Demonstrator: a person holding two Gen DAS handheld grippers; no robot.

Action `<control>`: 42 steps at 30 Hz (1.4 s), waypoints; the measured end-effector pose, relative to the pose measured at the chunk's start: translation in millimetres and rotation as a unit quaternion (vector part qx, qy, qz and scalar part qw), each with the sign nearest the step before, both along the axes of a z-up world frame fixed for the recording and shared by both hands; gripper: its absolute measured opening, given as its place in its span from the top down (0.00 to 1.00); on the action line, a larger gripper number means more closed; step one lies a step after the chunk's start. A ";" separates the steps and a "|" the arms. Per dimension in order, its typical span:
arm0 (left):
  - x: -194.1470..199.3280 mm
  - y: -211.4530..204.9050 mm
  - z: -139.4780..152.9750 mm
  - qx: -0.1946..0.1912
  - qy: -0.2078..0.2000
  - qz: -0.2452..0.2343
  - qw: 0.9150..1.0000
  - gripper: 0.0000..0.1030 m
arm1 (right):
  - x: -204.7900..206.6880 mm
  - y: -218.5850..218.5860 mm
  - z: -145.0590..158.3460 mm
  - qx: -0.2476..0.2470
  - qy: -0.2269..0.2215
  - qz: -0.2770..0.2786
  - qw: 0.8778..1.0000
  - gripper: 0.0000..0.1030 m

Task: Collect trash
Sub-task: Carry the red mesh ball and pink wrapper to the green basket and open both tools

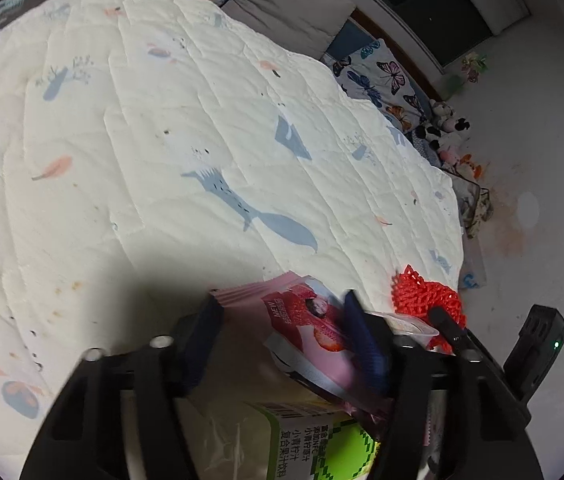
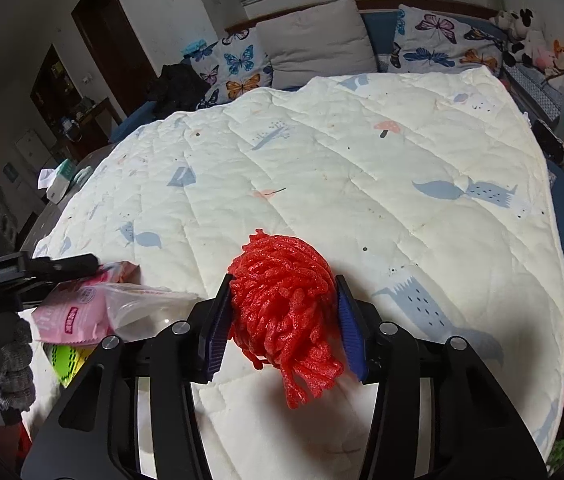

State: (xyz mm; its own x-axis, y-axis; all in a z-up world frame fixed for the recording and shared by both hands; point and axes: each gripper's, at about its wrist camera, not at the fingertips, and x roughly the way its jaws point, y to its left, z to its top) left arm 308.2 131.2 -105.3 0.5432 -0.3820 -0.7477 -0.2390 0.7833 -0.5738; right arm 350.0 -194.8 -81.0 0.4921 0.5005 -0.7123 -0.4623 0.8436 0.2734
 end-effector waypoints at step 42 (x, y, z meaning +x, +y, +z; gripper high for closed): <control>-94.8 -193.2 93.9 -0.031 -0.138 -0.205 0.968 0.85 | -203.6 -210.8 47.1 0.026 -0.066 -0.184 0.980 0.54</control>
